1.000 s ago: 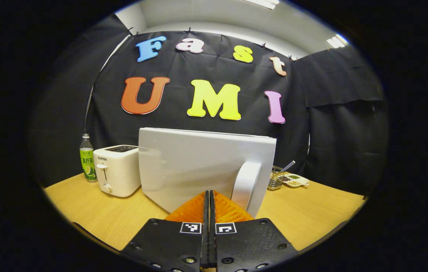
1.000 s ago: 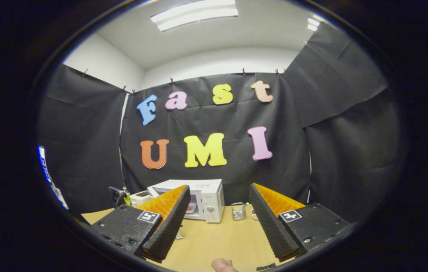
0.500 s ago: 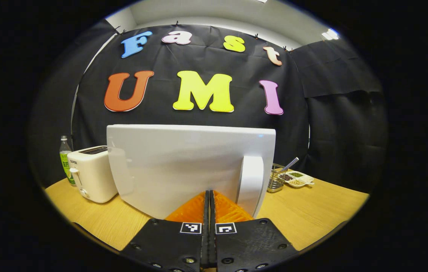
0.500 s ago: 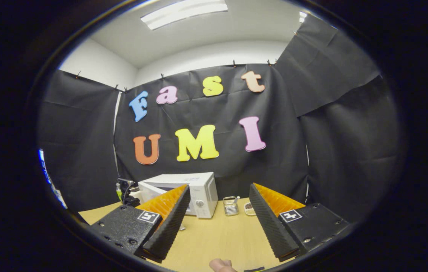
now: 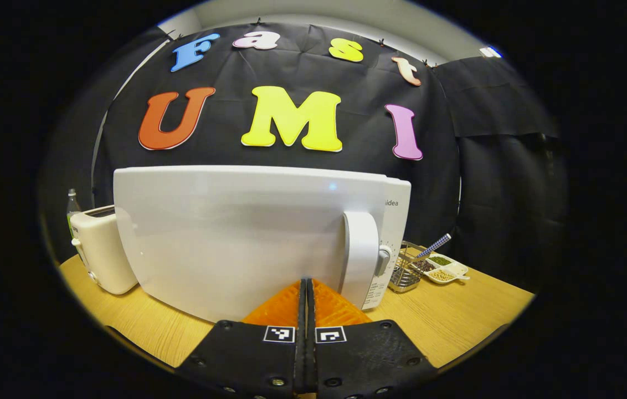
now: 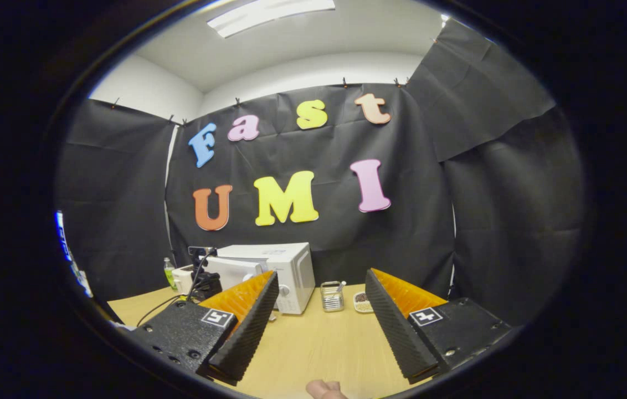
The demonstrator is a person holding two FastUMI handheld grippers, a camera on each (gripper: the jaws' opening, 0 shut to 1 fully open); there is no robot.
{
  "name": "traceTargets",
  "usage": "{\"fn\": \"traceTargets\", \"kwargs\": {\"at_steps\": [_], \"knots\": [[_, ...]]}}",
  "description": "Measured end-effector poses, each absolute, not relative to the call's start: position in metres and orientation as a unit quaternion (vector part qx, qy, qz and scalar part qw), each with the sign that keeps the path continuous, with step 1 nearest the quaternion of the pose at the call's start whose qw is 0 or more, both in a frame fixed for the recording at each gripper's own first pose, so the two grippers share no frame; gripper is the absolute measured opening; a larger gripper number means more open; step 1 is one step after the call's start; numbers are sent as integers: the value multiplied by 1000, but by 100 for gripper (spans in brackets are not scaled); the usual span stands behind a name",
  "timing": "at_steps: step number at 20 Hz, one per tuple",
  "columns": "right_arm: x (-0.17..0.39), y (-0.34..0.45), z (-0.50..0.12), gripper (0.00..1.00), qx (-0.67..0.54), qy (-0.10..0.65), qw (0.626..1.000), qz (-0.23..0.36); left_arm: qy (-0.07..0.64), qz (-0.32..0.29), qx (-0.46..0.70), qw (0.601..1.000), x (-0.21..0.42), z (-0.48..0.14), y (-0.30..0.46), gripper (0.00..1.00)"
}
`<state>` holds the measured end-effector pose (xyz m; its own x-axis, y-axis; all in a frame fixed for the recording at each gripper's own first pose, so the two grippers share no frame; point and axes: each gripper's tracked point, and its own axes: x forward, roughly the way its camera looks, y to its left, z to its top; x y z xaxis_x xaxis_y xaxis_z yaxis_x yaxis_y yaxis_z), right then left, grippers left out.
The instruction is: Open the microwave oven with the left hand, put the food in, and close the microwave oven.
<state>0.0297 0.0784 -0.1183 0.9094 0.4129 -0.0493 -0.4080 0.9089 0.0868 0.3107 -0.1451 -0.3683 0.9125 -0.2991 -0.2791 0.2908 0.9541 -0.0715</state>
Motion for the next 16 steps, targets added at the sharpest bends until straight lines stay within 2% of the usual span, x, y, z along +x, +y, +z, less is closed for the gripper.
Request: {"fn": "traceTargets", "kwargs": {"at_steps": [8,9,10,11,12,13,14,15,16], "knots": [[63,79,-134,100,-11,36,979,202,158,-147,-3,976,342,-379,-162,0],[64,78,-137,90,-14,37,979,200,155,-144,11,977,347,-378,-162,0],[66,79,-139,90,-16,39,979,199,181,-143,20,973,350,-390,-162,0],[66,85,-148,100,-17,42,979,199,186,-138,18,973,345,-389,-161,1],[65,86,-148,91,-16,45,979,199,188,-139,16,972,347,-389,-160,1],[65,86,-149,100,-16,47,979,196,195,-143,13,970,346,-391,-161,0],[64,85,-149,91,-16,49,980,192,201,-146,8,969,346,-394,-161,1],[60,86,-148,91,-16,50,981,188,204,-148,1,968,344,-394,-162,1],[56,86,-147,100,-16,52,981,186,207,-149,-3,967,344,-393,-161,1]]}}
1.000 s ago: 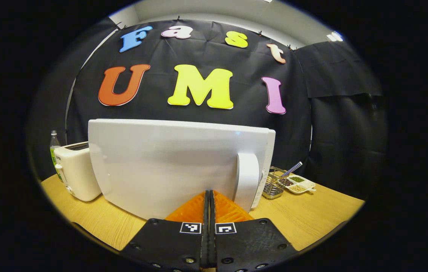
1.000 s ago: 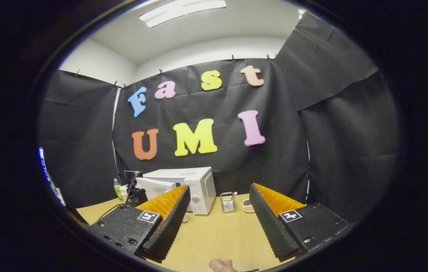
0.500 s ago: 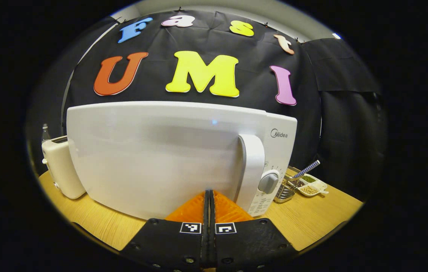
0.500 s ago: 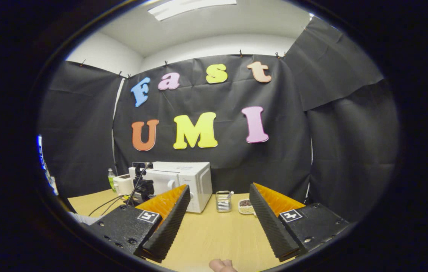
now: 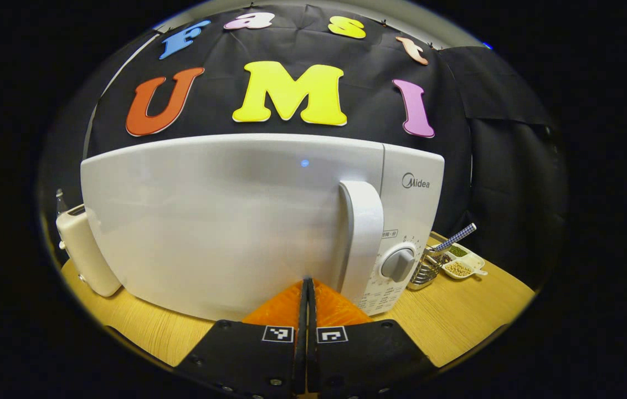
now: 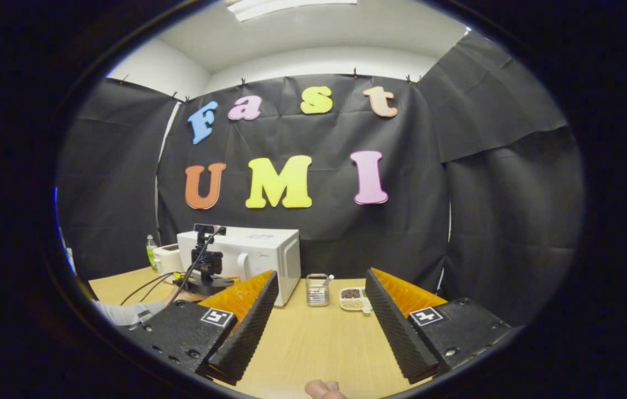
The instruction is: Open the microwave oven with the left hand, put the food in, and close the microwave oven.
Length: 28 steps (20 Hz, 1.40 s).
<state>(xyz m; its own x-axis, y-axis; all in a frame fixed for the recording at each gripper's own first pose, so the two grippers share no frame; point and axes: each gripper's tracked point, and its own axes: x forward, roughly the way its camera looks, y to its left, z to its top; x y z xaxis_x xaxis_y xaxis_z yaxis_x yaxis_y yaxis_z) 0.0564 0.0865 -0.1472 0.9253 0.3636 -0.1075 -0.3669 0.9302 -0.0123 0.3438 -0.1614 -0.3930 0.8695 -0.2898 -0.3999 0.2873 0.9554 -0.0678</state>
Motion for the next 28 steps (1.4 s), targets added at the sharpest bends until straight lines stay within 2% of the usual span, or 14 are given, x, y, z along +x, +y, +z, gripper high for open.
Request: {"fn": "traceTargets", "kwargs": {"at_steps": [1,3,4,5,6,7,8,9,11,13,17,18,19,28], "knots": [[52,88,-148,91,-14,53,981,185,211,-153,-3,965,344,-393,-162,1],[45,91,-152,91,-9,66,981,185,218,-150,9,964,337,-389,-159,1],[40,91,-154,100,-5,71,981,183,217,-150,17,965,332,-383,-157,1],[37,90,-155,100,-2,74,981,181,210,-153,24,965,324,-375,-157,1],[35,89,-156,91,0,78,981,177,200,-155,30,967,316,-364,-156,1],[31,90,-159,90,2,83,981,173,193,-155,35,968,307,-355,-154,1],[28,89,-161,91,4,89,981,173,189,-155,36,969,298,-345,-151,0],[24,91,-163,100,7,92,981,173,189,-160,33,968,288,-338,-151,0],[15,91,-163,100,8,96,980,175,206,-167,14,964,261,-326,-152,7],[13,81,-161,100,-4,94,983,160,211,-155,29,965,236,-316,-144,97],[-1,72,-150,100,-15,83,987,137,191,-127,47,972,186,-274,-124,96],[-5,73,-147,91,-15,81,987,138,184,-130,35,974,171,-261,-123,96],[-9,74,-145,100,-14,80,987,138,175,-131,21,975,156,-246,-121,96],[-50,73,-107,100,35,53,987,145,100,-74,-4,992,30,-132,-72,95]]}}
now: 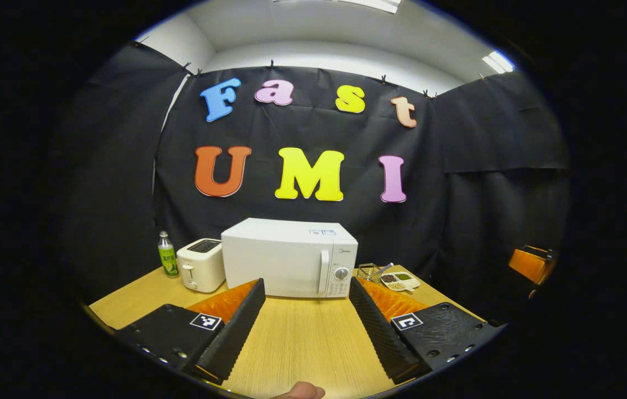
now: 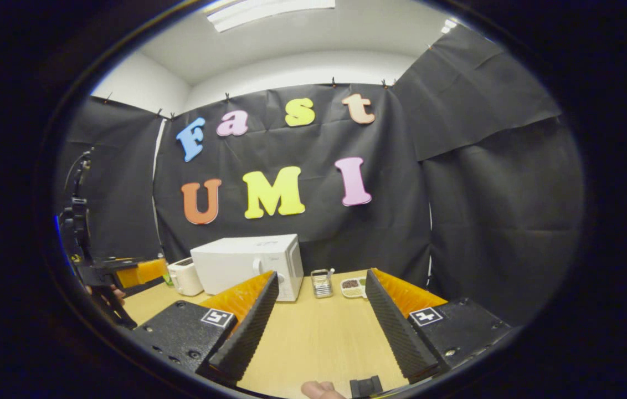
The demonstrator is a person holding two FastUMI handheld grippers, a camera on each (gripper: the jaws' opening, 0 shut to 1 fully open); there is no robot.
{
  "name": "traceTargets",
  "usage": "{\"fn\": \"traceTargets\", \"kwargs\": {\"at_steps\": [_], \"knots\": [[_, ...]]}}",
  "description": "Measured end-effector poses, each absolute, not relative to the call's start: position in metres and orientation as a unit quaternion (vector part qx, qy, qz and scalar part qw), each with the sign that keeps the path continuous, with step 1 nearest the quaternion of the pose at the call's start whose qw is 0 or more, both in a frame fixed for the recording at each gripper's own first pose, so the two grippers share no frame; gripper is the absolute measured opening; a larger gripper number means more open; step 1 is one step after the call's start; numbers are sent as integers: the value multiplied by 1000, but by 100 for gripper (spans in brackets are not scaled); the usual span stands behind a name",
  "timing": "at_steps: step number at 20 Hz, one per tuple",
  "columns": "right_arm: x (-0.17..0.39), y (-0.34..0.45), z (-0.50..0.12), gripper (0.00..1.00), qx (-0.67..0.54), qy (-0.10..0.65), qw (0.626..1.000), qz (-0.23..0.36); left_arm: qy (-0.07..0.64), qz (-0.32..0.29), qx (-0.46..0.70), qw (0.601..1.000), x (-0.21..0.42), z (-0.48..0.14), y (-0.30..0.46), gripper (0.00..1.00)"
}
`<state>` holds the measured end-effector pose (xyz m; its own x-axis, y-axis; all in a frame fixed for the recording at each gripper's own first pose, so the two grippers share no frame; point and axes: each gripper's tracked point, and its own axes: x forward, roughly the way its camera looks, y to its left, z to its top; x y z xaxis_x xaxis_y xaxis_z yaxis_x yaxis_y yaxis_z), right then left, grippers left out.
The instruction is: Open the microwave oven with the left hand, put the food in, and close the microwave oven.
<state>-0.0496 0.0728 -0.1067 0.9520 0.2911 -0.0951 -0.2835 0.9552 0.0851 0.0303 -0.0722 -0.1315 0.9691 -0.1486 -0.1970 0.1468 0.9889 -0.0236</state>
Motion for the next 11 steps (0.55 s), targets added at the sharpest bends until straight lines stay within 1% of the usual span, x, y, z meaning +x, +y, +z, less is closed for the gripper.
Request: {"fn": "traceTargets", "kwargs": {"at_steps": [4,7,9,10,11], "knots": [[-60,70,-93,100,27,47,989,136,82,-23,15,996,-9,-107,-33,95],[-72,73,-78,100,26,36,989,139,66,-23,18,997,-28,-91,-25,93],[-77,75,-69,100,24,23,989,142,55,-24,17,998,-35,-82,-21,93],[-78,76,-67,90,20,19,990,142,52,-25,17,998,-37,-79,-21,93],[-79,77,-65,90,18,18,990,140,48,-27,17,998,-40,-77,-22,81]]}}
